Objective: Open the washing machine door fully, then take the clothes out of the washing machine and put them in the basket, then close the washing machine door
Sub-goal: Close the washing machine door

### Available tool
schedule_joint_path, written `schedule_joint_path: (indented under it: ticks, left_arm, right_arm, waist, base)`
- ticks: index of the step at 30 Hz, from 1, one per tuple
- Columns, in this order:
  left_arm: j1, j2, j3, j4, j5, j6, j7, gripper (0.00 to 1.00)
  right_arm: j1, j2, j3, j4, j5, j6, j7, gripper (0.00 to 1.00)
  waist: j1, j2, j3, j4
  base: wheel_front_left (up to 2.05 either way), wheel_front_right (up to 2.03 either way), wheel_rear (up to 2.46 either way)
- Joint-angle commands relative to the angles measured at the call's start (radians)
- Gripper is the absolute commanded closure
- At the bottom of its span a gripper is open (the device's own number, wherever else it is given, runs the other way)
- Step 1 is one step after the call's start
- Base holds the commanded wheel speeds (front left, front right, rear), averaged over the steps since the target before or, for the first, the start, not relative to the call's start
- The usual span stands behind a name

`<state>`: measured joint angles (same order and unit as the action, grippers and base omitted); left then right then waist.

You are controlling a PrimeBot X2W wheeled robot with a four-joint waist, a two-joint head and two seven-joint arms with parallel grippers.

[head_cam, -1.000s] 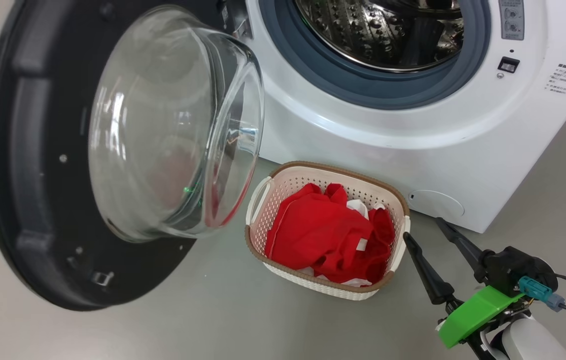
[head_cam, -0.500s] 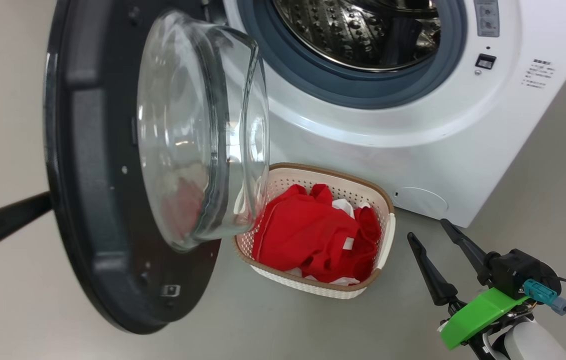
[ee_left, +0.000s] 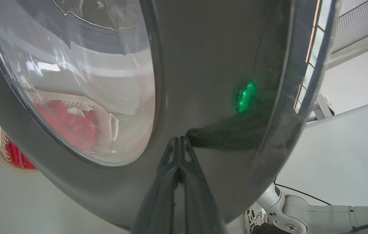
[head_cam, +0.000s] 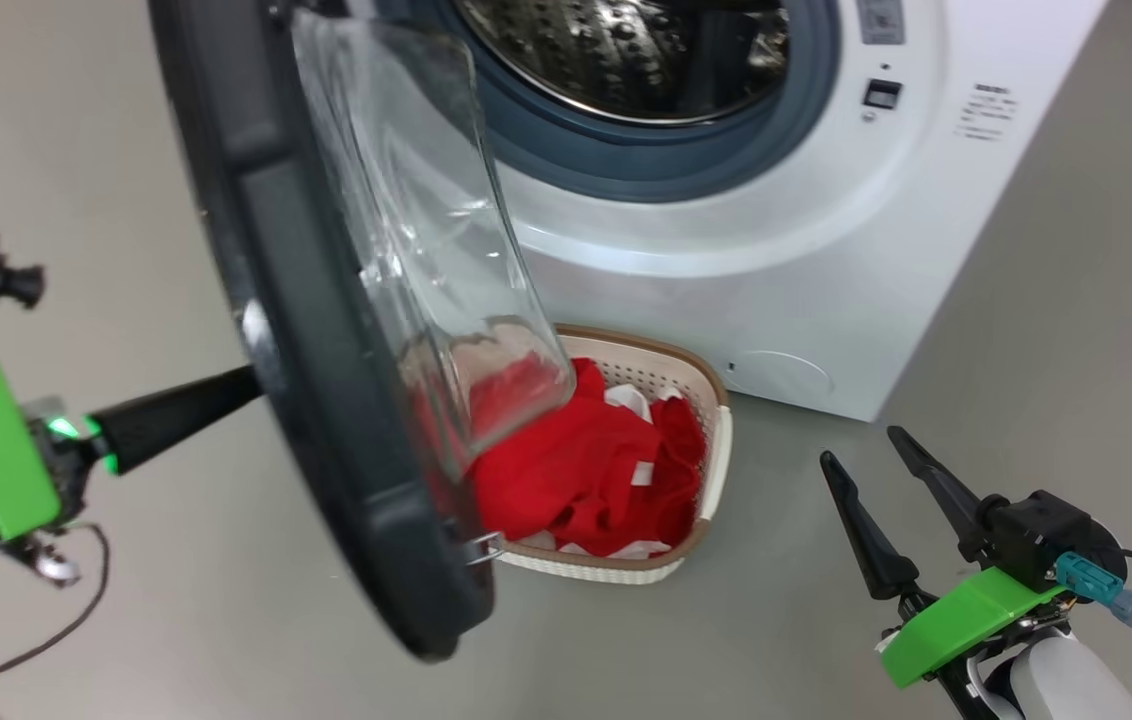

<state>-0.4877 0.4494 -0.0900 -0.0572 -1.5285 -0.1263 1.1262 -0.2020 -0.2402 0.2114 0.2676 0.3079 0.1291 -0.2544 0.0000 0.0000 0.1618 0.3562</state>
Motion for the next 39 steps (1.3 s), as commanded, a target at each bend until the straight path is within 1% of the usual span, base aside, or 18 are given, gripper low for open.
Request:
schedule_joint_path:
  ticks: [1, 11, 22, 28, 39]
  left_arm:
    - [-0.070, 0.024, 0.026, -0.037, 0.010, -0.004, -0.014, 1.00]
    - [-0.164, -0.036, -0.041, -0.010, 0.050, -0.004, -0.087, 1.00]
    - [-0.259, -0.067, -0.087, 0.045, 0.082, -0.004, -0.171, 1.00]
    - [-0.326, -0.066, -0.099, 0.098, 0.098, -0.004, -0.243, 1.00]
    - [-0.415, -0.026, -0.100, 0.210, 0.108, -0.004, -0.347, 1.00]
  right_arm:
    - [-0.016, 0.004, 0.013, -0.029, -0.008, 0.002, -0.007, 0.00]
    - [-0.039, 0.020, -0.010, -0.041, -0.014, 0.002, -0.007, 0.00]
    - [-0.063, 0.039, -0.029, -0.051, -0.020, 0.002, -0.007, 0.00]
    - [-0.075, 0.055, -0.035, -0.057, -0.021, 0.002, -0.007, 0.00]
    - [-0.082, 0.077, -0.045, -0.064, -0.021, 0.002, -0.007, 0.00]
  waist:
    - [0.0000, 0.0000, 0.017, -0.034]
    - [0.0000, 0.0000, 0.057, -0.125]
    - [0.0000, 0.0000, 0.099, -0.217]
    - [0.0000, 0.0000, 0.118, -0.279]
    - [0.0000, 0.0000, 0.132, -0.376]
  base:
    - [0.00, 0.00, 0.00]
    - [0.00, 0.00, 0.00]
    - [0.00, 0.00, 0.00]
    - [0.00, 0.00, 0.00]
    - [0.00, 0.00, 0.00]
